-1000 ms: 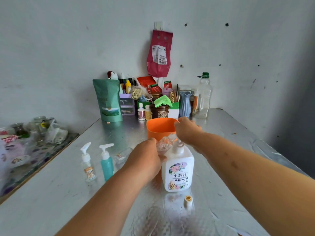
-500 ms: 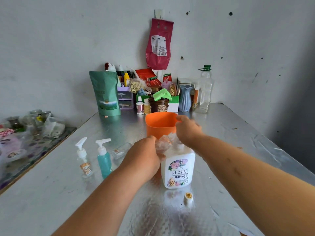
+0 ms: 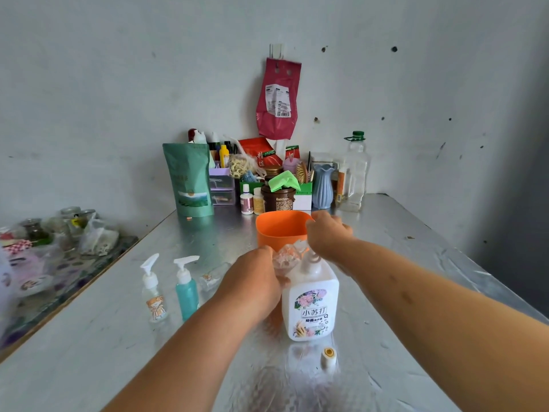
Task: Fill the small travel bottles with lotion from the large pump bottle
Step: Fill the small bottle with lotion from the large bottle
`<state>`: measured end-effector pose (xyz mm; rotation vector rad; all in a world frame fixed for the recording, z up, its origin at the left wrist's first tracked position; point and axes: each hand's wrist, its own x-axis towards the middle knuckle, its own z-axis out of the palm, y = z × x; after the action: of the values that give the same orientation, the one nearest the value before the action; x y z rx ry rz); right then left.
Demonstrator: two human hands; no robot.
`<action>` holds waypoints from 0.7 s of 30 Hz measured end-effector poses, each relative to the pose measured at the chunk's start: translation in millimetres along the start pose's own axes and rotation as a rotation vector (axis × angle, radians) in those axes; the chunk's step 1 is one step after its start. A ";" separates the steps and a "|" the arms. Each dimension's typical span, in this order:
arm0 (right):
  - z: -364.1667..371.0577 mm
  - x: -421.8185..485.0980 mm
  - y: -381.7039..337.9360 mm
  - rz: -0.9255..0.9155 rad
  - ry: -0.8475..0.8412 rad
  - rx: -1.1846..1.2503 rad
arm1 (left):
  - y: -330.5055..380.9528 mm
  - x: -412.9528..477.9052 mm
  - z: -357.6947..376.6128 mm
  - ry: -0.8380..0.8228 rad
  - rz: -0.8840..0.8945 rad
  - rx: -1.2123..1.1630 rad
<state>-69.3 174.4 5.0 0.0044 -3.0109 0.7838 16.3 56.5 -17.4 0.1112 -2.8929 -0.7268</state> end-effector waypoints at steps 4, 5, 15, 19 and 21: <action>-1.2 2.8 2.3 0.024 -0.042 0.059 | -1.2 1.3 0.8 0.002 0.010 0.002; -1.2 3.2 2.7 0.015 -0.048 0.072 | -2.1 2.0 1.4 0.002 0.011 0.001; 11.6 3.0 5.3 -0.002 -0.024 0.062 | -9.1 2.9 12.7 -0.006 -0.004 -0.004; -2.5 -3.9 -0.3 -0.019 -0.012 -0.030 | -3.9 0.8 6.6 -0.006 -0.004 -0.013; -5.5 -5.8 -2.2 -0.045 0.015 -0.037 | -2.4 0.8 2.9 -0.003 -0.001 -0.009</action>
<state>-63.4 175.2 10.7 0.0641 -2.9993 0.7203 15.1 55.6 -20.9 0.1104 -2.8923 -0.7408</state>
